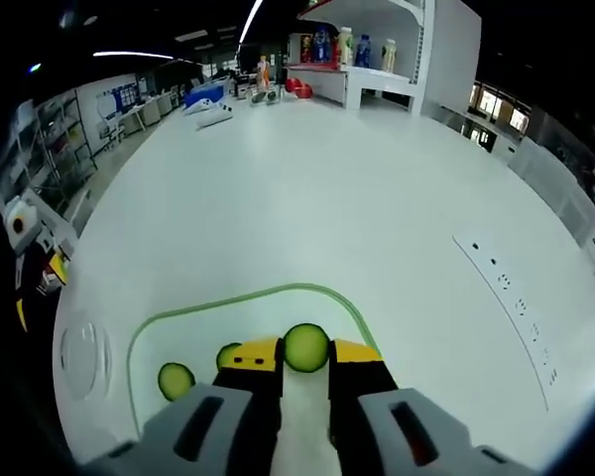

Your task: Open the petri dish lid, add cucumber slices into the petri dish, and close the lid

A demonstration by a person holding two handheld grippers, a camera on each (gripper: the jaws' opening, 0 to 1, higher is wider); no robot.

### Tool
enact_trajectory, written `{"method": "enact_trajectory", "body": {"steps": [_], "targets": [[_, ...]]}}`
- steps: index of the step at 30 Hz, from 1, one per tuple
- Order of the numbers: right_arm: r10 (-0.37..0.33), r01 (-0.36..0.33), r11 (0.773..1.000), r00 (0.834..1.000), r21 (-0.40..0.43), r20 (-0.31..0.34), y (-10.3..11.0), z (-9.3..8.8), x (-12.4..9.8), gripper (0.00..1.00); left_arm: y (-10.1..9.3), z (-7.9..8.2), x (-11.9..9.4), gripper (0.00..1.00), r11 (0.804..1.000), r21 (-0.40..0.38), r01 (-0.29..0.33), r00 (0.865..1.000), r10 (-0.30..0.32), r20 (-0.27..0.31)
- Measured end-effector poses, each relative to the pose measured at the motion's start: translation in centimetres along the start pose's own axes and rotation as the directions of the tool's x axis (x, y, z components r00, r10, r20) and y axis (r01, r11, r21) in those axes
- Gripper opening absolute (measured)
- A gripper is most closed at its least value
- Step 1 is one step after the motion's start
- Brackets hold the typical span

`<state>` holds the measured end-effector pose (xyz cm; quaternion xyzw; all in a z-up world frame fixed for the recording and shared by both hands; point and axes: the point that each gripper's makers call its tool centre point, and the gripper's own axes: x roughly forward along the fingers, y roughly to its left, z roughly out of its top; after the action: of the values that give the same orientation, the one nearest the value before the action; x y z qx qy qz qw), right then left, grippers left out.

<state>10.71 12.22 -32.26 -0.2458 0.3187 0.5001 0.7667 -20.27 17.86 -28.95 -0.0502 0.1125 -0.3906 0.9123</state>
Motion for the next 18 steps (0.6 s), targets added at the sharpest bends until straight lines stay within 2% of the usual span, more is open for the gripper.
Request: {"method": "enact_trajectory", "body": {"steps": [11,18], "targets": [[0.012,-0.012,1.0,1.0,-0.021,0.011,1.0,-0.1,-1.9,0.18,-0.4,0.0,0.2,0.67,1.0,0.001,0.008,1.0,-0.008,-0.002],[0.011,-0.01,0.999,1.0,-0.039,0.03,2.0,-1.1,-4.4,0.18,-0.5,0.3,0.3,0.67,1.0,0.008,0.006,1.0,-0.006,-0.001]]}}
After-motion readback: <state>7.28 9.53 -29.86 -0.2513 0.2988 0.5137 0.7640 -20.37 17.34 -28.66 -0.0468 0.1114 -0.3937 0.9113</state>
